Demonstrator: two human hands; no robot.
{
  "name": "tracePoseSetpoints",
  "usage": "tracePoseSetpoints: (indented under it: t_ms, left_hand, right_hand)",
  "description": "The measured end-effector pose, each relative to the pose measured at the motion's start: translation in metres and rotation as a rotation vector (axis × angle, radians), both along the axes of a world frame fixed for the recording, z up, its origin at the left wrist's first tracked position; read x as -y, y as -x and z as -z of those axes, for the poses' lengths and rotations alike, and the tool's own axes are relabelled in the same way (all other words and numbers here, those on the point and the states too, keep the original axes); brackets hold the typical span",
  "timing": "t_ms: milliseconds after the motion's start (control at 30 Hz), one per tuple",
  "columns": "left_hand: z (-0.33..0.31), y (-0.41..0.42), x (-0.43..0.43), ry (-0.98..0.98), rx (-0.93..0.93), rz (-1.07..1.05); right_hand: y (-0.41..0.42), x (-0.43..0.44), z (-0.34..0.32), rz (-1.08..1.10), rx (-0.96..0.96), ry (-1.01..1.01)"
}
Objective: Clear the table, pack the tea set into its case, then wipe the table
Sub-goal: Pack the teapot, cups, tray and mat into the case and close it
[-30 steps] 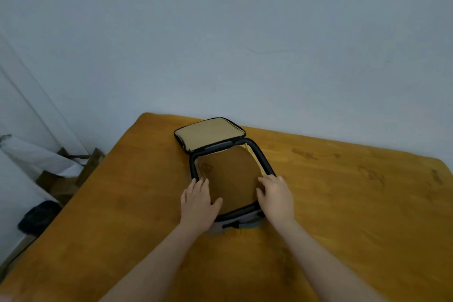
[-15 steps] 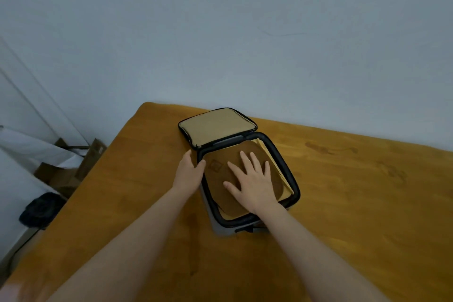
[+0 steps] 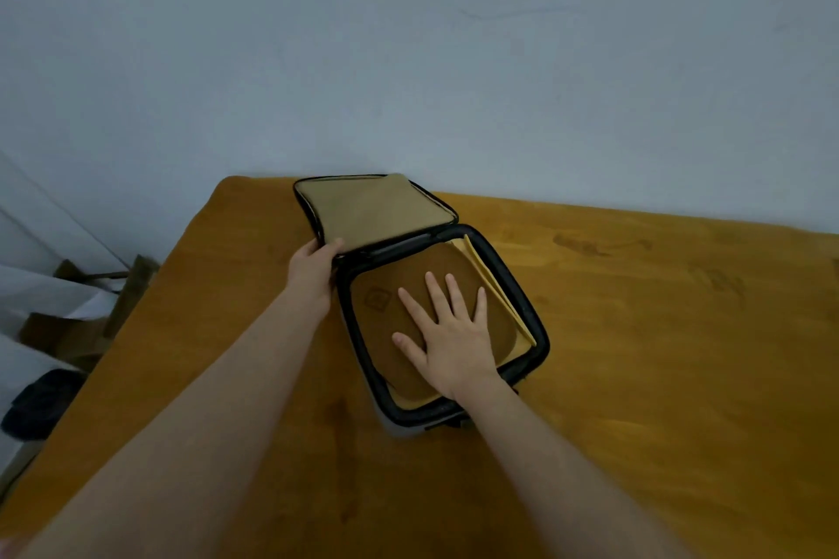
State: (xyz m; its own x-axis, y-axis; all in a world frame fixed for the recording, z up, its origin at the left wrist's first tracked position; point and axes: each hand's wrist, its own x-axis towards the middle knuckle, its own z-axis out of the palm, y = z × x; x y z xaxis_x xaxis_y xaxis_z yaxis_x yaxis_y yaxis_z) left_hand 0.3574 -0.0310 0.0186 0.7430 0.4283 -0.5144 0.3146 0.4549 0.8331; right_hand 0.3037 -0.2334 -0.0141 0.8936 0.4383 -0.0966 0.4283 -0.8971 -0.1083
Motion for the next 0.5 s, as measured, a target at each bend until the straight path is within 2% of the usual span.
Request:
tracePoseSetpoints:
  t_ms: [267, 500]
  left_hand:
    - [-0.011, 0.006, 0.001, 0.027, 0.087, -0.08]
    - [-0.024, 0.016, -0.002, -0.086, 0.122, -0.01]
  right_hand:
    - [0.001, -0.001, -0.003, -0.003, -0.024, 0.019]
    - [-0.001, -0.002, -0.006, 0.017, -0.083, 0.051]
